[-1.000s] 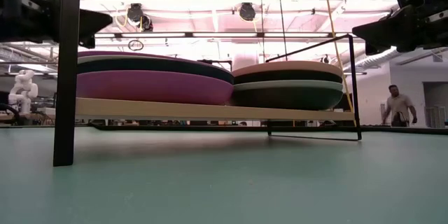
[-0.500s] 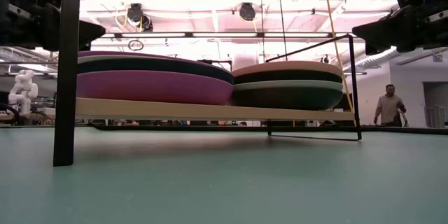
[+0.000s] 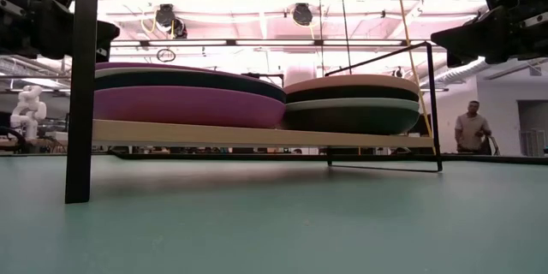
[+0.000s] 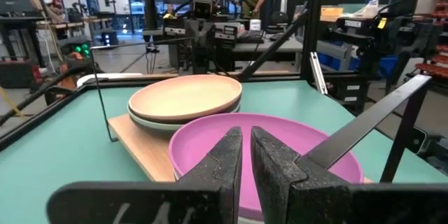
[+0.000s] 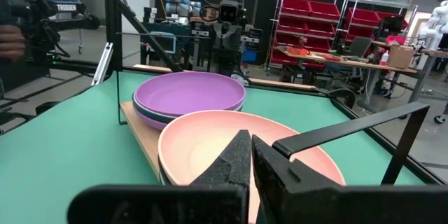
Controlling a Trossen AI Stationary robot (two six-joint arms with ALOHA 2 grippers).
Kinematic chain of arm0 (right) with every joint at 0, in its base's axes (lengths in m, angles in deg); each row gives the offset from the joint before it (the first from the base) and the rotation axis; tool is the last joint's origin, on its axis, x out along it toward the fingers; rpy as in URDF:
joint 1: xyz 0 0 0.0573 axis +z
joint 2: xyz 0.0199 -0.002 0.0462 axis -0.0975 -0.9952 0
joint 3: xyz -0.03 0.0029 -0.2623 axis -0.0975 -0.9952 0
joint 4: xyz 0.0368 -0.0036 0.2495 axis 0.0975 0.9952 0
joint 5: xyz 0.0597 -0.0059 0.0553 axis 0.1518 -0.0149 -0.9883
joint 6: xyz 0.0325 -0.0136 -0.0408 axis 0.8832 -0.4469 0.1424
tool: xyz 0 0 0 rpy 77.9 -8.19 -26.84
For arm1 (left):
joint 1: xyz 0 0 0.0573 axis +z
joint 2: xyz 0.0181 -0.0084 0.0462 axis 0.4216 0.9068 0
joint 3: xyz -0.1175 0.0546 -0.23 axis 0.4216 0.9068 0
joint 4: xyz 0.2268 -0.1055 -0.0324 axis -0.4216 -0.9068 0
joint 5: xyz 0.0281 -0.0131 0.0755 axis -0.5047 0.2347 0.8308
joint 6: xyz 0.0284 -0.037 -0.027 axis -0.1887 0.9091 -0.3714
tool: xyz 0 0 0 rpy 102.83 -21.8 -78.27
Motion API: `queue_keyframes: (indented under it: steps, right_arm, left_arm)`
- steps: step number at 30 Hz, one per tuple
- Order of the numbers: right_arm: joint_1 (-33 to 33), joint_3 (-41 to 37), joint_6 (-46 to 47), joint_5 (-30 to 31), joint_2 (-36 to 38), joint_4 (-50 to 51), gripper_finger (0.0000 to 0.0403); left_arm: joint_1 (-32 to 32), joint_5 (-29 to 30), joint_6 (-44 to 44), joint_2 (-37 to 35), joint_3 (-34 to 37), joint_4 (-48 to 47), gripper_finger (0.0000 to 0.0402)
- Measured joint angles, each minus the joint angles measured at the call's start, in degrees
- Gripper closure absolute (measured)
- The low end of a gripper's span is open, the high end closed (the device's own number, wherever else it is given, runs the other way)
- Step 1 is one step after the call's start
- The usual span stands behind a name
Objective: Place and stack plates onto a shelf
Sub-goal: Return to Home Position
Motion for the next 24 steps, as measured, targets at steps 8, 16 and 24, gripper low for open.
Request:
queue_keyframes:
  steps: [8, 16, 24]
  right_arm:
    - [0.0, 0.0, 0.0, 0.0, 0.0, 0.0, 0.0403]
    - [0.0, 0.0, 0.0, 0.0, 0.0, 0.0, 0.0403]
    - [0.0, 0.0, 0.0, 0.0, 0.0, 0.0, 0.0403]
  left_arm:
    - [-0.5, 0.1, 4.1, 0.0, 0.0, 0.0, 0.0362]
    - [-0.5, 0.1, 4.2, 0.0, 0.0, 0.1, 0.0362]
    - [-0.5, 0.1, 4.2, 0.0, 0.0, 0.1, 0.0362]
